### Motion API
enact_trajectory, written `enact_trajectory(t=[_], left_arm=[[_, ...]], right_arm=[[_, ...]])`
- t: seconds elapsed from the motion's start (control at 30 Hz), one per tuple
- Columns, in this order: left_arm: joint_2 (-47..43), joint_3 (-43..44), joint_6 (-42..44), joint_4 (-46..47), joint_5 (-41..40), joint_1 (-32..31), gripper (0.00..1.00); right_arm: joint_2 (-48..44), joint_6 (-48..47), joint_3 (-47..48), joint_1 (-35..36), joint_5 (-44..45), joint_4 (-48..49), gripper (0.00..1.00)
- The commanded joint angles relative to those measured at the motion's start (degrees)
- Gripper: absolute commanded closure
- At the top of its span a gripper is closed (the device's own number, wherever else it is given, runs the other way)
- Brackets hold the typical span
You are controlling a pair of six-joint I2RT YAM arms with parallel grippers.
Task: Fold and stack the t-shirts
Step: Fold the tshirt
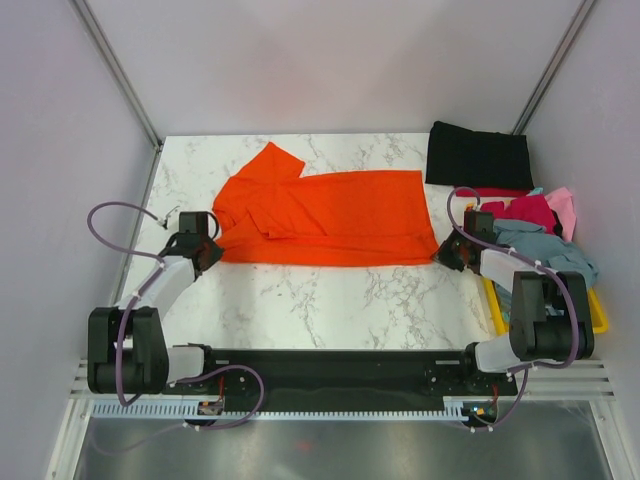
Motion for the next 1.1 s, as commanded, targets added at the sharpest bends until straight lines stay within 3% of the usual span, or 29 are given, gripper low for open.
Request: enact_trajectory(t=[0.0, 0.1, 0.2, 0.23, 0.33, 0.43, 0.5, 0.63, 0.77, 0.87, 1.07], left_arm=[[-3.18, -0.71, 0.16, -3.25, -1.92, 2.14, 0.75], [-6.33, -0.62, -1.24, -6.94, 1.41, 2.60, 0.35], [-12.12, 0.86, -0.64, -10.00, 4.41, 2.69, 0.23], [-13.54, 1.65, -0.20, -10.98, 4.24, 2.69, 0.22], [-17.41, 4.55, 3.66, -13.27, 4.85, 2.69, 0.21], [-17.95, 5.88, 5.16, -14.41, 7.39, 2.69, 0.25], [-18.12, 5.62, 4.03, -14.24, 9.76, 2.60, 0.29], [-17.95, 0.19, 3.23, -3.82, 14.68, 2.60, 0.32], [-11.38, -2.03, 0.78, 4.37, 23.47, 2.51, 0.37], [-4.78, -0.98, 0.51, 3.87, 22.00, 2.51, 0.37], [1.21, -4.57, -2.65, 5.53, 19.61, 3.65, 0.37]], right_arm=[[-1.98, -0.05, -1.20, -0.33, 1.71, -0.81, 1.00], [-3.73, -0.92, -1.38, -0.33, 0.74, -1.42, 0.95], [-6.54, -1.80, -0.94, -0.33, 0.13, -2.65, 0.61], [-7.51, -2.06, -0.68, -0.24, 0.30, -4.04, 0.35], [-11.64, -2.24, 0.99, -0.24, 0.92, -6.86, 0.19], [-15.86, -2.15, 3.10, 1.25, 2.75, -9.41, 0.17], [-18.32, -2.42, 6.17, 5.72, 5.91, -10.56, 0.18], [-16.06, -4.08, 14.16, 18.71, 13.12, -11.18, 0.21], [-2.04, -9.07, 29.06, 35.48, 15.15, -10.65, 0.28], [6.69, -14.61, 40.40, 42.09, 13.50, -10.65, 0.32], [27.86, -20.61, 58.46, 46.60, 9.19, -12.50, 0.37]])
